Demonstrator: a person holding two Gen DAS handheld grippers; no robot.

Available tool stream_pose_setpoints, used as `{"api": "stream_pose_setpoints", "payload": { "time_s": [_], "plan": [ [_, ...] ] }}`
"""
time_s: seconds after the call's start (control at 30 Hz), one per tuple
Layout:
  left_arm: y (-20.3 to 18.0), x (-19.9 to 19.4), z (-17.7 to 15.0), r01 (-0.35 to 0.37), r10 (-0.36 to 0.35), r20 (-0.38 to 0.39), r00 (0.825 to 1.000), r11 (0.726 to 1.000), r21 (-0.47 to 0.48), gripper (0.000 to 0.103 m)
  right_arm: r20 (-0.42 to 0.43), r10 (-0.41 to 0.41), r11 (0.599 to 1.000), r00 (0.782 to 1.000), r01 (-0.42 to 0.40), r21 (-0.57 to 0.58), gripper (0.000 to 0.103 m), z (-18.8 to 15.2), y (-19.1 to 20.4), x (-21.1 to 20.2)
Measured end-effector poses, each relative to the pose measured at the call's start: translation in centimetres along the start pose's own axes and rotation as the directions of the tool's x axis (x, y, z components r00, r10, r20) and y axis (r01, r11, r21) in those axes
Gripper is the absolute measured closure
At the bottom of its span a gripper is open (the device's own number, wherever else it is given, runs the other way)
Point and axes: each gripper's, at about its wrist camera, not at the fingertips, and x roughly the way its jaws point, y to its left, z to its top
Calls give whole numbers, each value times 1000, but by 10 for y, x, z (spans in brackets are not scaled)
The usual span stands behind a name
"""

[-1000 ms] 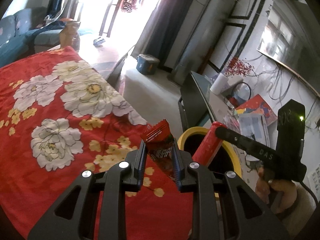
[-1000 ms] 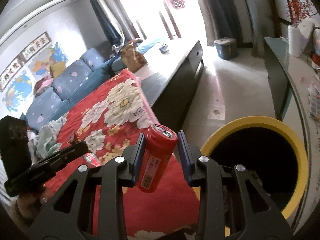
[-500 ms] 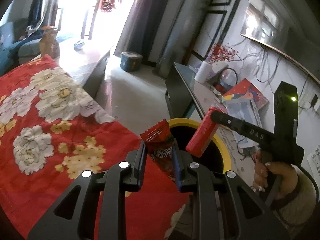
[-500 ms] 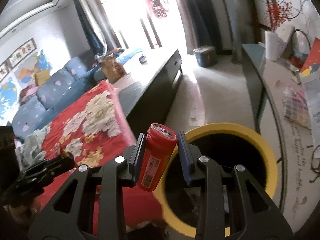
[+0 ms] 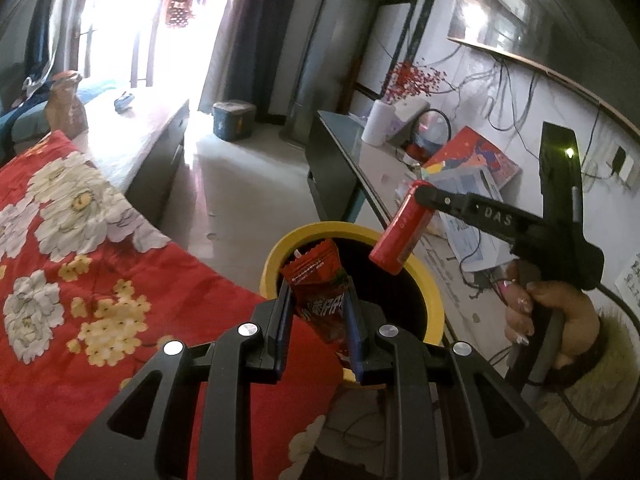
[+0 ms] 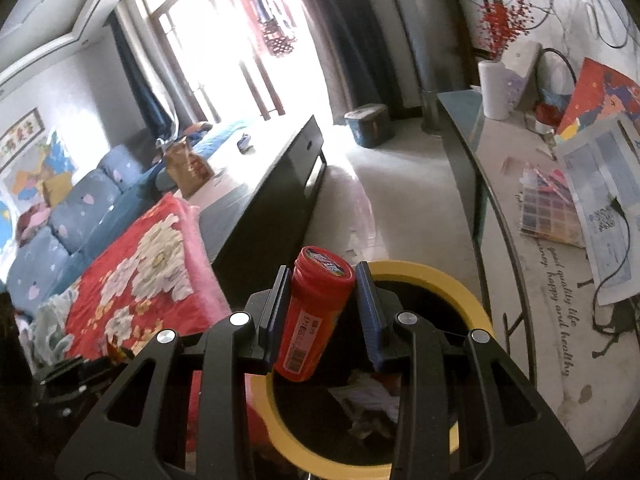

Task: Collect trash
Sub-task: 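Carry the red snack packet and red can over the bin, then open both tools to drop the packet and can into the bin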

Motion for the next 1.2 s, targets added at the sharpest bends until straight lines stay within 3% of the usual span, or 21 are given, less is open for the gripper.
{"api": "stream_pose_setpoints", "payload": {
  "time_s": [0.63,1.2],
  "plan": [
    [-40,57,-11,37,-31,-88,996,997,68,81,-4,-78,994,997,78,75,77,-5,-46,5],
    [-54,111,-18,70,-56,-165,985,995,77,79,-72,-82,986,994,92,136,76,-18,-71,24]
  ]
}}
